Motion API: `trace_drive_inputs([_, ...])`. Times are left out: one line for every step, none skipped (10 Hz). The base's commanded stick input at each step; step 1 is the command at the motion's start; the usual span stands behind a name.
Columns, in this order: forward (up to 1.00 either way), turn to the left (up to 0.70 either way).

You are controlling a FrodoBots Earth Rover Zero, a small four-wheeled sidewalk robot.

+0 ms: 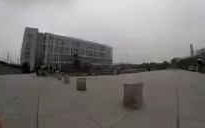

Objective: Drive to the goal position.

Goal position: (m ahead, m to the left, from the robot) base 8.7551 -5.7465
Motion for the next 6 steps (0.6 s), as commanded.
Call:
trace_drive_inputs([0.70,-0.35])
trace_drive_inputs([0.70,-0.35])
trace_drive_inputs([0.70,-0.35])
trace_drive_inputs([0.70,-0.35])
trace_drive_inputs([0.70,-0.35])
trace_drive_inputs([0.70,-0.35])
